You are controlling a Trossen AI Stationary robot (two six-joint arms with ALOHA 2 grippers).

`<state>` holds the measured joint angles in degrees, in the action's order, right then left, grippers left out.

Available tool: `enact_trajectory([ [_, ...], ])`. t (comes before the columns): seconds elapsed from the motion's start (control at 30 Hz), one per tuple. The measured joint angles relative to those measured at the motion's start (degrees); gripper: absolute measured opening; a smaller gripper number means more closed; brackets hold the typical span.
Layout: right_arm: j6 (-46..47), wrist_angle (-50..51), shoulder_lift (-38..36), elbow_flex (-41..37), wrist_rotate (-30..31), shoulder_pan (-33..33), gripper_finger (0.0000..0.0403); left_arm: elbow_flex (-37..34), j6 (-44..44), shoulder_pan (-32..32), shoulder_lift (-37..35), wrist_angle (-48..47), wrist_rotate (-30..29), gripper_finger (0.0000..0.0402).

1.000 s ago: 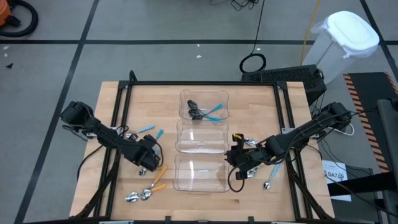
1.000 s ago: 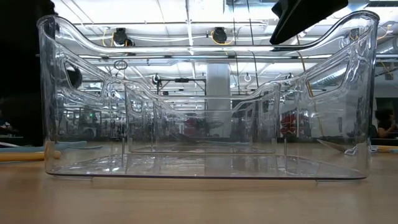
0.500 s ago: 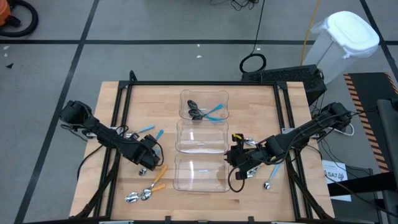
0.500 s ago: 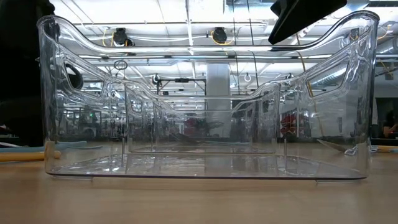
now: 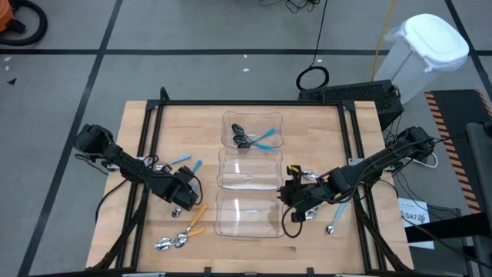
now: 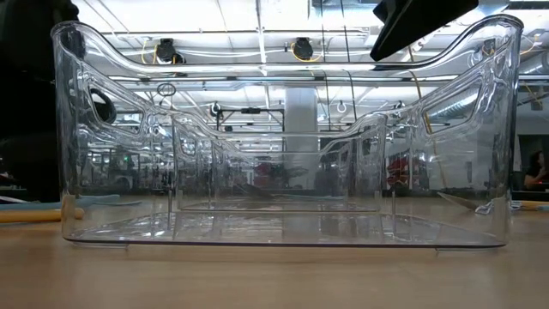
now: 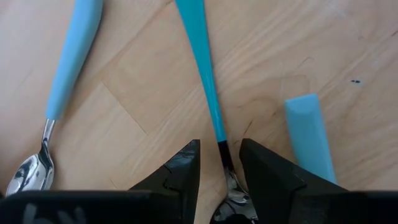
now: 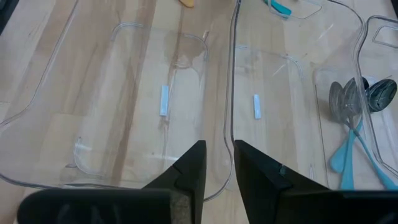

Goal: Sort silverware by color (type)
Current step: Put the dark blue spoon into the top transparent bin

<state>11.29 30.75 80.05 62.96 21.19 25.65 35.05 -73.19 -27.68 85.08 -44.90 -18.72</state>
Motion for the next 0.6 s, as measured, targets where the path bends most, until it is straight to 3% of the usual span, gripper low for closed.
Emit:
enact_trajectory([
  [0.4, 0.00, -0.10, 0.00, 0.00, 0.00, 0.00, 0.0080, 0.04, 0.89, -0.09, 0.09, 0.86, 0.75, 0.0012],
  [0.6, 0.00, -0.12, 0.00, 0.00, 0.00, 0.00, 0.0080, 0.04, 0.97, -0.09, 0.08, 0.65, 0.61, 0.0009],
])
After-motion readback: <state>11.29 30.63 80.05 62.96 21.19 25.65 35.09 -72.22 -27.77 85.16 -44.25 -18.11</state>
